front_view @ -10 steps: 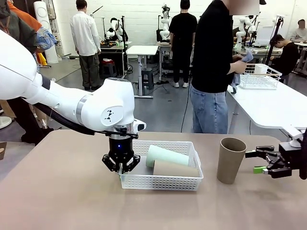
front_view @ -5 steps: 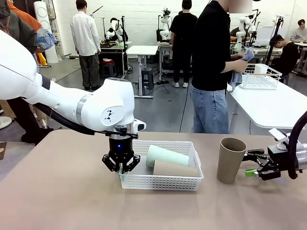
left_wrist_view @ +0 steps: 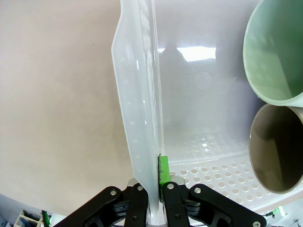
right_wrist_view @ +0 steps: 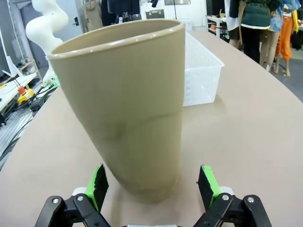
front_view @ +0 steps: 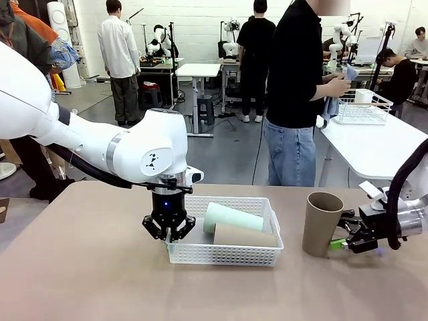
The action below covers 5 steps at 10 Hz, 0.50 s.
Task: Clean and organize the cups into the basket.
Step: Pick up the Reusable plastic cup from the right side of the table and stack it inside the Organizing basket in the center of the table.
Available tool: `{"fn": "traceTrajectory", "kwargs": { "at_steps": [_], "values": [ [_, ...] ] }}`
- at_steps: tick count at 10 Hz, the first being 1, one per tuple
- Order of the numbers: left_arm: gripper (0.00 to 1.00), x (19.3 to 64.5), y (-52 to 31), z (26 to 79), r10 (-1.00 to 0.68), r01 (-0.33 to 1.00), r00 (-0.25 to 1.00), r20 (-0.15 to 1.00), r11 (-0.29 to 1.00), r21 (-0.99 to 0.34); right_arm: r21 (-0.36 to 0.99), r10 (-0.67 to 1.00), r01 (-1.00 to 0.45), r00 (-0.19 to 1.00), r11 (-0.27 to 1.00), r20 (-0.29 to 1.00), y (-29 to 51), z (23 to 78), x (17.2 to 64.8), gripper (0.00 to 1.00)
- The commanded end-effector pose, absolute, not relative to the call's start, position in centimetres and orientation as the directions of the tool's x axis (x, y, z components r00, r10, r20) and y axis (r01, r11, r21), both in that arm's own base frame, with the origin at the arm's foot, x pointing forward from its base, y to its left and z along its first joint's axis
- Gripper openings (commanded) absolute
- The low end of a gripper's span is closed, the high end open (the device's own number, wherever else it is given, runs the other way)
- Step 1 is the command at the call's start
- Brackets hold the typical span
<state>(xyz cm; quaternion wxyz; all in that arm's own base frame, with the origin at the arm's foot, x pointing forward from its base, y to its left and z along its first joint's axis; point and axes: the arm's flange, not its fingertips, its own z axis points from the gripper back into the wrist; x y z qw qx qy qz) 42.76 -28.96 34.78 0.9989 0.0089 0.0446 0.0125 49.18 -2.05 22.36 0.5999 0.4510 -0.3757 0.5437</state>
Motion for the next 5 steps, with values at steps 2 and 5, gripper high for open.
{"fn": "traceTrajectory", "kwargs": {
  "at_steps": [2, 5],
  "values": [
    [0.0, 42.5, -28.9, 34.7, 0.025, -0.023, 0.996, -0.088, 0.999, 0.023, 0.145, 0.344, -0.989, 0.125, -0.034, 0.931, 0.3, 22.4, 49.6, 1.0],
    [0.0, 42.5, -28.9, 34.7, 0.025, -0.023, 0.996, -0.088, 0.999, 0.023, 0.145, 0.361, -0.986, 0.107, -0.081, 0.926, 2.5, 22.6, 49.5, 1.0]
  ]
}}
